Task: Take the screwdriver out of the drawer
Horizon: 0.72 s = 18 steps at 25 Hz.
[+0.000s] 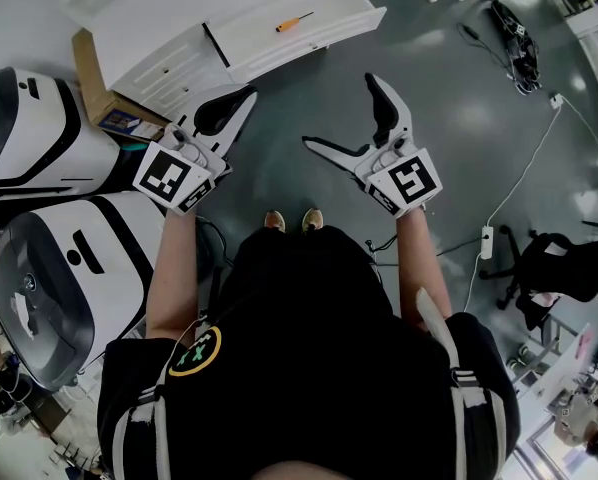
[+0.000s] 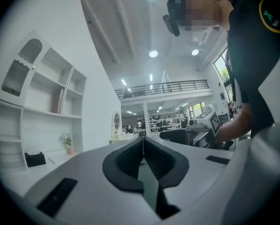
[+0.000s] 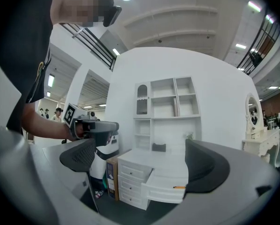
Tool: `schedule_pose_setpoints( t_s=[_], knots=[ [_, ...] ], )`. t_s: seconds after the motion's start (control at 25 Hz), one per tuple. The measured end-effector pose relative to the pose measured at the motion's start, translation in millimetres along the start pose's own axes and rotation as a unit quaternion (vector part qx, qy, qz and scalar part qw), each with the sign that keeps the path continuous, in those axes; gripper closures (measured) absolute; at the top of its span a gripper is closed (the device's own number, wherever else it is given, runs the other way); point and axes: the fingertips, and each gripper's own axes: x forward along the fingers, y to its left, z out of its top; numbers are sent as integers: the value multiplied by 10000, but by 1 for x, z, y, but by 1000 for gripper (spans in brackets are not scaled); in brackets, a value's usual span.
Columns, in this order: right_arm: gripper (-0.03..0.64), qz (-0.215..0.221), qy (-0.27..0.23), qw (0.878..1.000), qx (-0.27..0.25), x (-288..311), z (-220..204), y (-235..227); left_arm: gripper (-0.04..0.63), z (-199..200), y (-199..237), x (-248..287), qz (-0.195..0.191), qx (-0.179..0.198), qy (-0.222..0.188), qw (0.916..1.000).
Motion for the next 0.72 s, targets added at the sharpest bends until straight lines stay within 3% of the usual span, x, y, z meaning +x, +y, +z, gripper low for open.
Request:
schedule_pose_setpoints(
  t_s=[0.72],
  knots=[
    [25,82,-70,9999,-54,-40,-7,-44,574,-5,-31,48,17,67,91,9999]
  ],
)
